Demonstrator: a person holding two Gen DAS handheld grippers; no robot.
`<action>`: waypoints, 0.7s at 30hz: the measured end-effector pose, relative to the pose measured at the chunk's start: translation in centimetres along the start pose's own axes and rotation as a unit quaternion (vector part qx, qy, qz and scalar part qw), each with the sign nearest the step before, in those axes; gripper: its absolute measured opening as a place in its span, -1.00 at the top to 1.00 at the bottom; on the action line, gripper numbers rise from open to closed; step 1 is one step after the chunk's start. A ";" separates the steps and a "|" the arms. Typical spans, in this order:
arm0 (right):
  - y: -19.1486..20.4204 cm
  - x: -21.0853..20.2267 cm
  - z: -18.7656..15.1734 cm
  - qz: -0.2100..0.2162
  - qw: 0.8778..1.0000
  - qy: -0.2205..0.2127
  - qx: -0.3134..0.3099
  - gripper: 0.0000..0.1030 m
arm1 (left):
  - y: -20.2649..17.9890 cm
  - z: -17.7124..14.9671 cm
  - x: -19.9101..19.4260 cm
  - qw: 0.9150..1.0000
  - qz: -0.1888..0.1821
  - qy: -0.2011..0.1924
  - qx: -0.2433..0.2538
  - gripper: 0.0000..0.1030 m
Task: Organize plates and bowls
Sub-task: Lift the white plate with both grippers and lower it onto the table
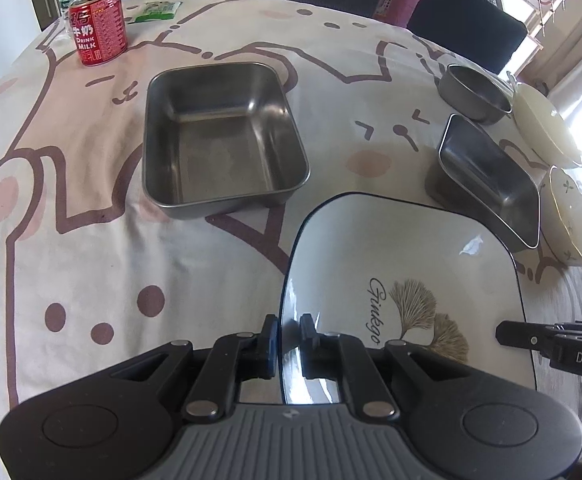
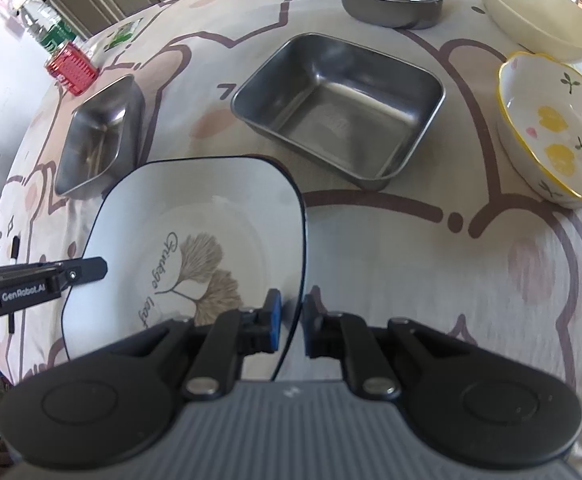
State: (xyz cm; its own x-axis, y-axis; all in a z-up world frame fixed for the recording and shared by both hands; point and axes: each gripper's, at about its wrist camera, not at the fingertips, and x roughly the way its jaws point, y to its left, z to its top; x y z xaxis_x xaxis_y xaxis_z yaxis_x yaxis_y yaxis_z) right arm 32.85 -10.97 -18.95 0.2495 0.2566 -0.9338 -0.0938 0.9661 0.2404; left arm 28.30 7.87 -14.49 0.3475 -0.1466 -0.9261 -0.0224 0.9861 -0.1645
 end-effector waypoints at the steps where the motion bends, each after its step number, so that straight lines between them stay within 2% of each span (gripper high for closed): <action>1: 0.0 0.1 0.1 -0.001 1.000 0.000 0.002 0.74 | 0.0 0.0 0.1 1.000 0.000 0.001 0.001 0.78; 12: 0.1 0.8 0.5 -0.010 1.000 0.007 0.002 0.74 | -0.3 -0.2 0.5 1.000 0.007 0.015 0.016 0.76; 21: 0.3 1.0 0.5 -0.015 1.000 0.013 -0.002 0.74 | -0.7 -0.2 0.4 0.999 0.012 0.012 0.035 0.76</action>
State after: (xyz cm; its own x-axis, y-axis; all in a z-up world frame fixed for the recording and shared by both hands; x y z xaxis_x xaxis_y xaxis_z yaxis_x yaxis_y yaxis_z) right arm 33.60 -10.44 -19.67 0.2274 0.2268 -0.9470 -0.0898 0.9732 0.2115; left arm 28.23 7.08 -14.82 0.3244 -0.1245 -0.9377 0.0363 0.9922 -0.1192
